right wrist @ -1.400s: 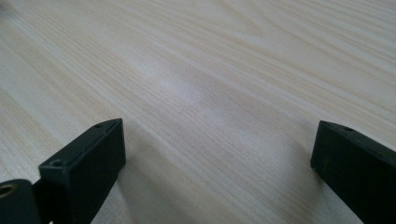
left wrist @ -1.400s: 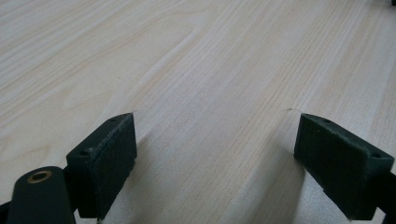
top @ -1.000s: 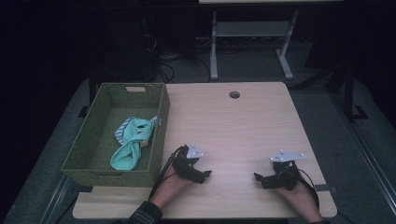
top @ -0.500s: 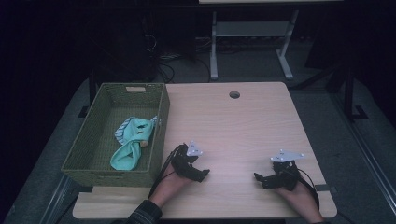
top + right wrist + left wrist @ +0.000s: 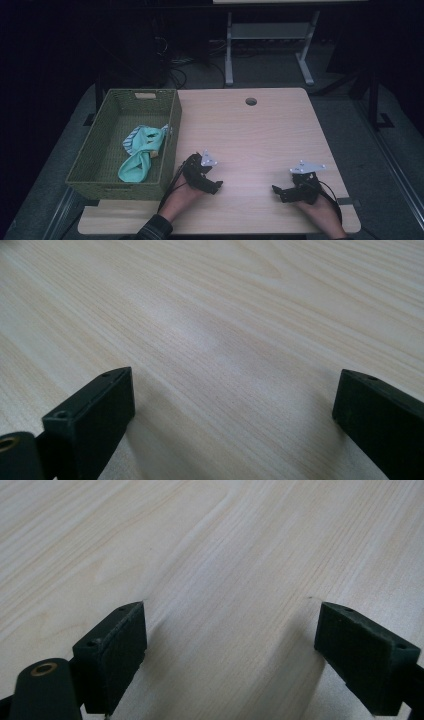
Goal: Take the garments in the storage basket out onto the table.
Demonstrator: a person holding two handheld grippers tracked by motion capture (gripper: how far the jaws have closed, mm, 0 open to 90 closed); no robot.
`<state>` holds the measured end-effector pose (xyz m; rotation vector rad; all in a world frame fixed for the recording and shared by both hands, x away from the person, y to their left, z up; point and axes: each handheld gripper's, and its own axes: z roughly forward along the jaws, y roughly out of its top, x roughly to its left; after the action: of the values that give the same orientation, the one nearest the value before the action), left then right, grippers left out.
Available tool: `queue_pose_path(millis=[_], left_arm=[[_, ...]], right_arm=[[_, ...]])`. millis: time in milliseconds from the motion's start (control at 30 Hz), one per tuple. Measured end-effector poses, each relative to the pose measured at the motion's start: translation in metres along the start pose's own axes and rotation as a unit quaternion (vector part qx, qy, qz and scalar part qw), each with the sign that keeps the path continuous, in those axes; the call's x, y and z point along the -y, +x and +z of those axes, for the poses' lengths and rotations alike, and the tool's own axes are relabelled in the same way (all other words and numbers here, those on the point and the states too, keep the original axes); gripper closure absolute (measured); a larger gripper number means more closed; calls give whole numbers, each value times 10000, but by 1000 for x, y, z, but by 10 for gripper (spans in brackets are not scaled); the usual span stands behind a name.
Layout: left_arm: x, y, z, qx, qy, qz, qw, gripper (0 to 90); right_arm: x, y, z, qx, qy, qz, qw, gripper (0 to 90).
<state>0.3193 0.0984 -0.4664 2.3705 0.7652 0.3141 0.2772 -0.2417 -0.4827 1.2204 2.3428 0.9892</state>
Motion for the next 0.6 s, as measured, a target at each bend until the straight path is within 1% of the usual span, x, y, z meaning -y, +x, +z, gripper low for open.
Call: queue_pose_path(millis=[100,167,200,300,333,400,467,533,600], left_arm=[[0,0,1,37,-4,-30,10000,127],[-2,2,0,33,54,25,10000,126],[-2,1,0,52,48,-3,10000,126],[-3,2,-1,29,31,23,10000,129],[-3,3,-2,45,-5,-24,10000,129],[-4,3,-3,46,-1,-27,10000,129],[-6,5,-4,109,-18,-86,9999,129],[-7,5,-5,78,-22,-47,10000,129],[-8,7,-7,104,-41,-71,9999,129]], right_arm=[[0,0,0,-1,1,0,10000,28],[0,0,0,-1,0,-1,10000,28],[0,0,0,0,-1,-2,10000,28],[0,0,0,-1,1,0,10000,28],[0,0,0,0,0,0,10000,28],[0,0,0,-2,0,-3,10000,28],[0,0,0,-8,1,8,10000,28],[0,0,0,-10,0,5,10000,28],[0,0,0,-9,-5,-3,10000,28]])
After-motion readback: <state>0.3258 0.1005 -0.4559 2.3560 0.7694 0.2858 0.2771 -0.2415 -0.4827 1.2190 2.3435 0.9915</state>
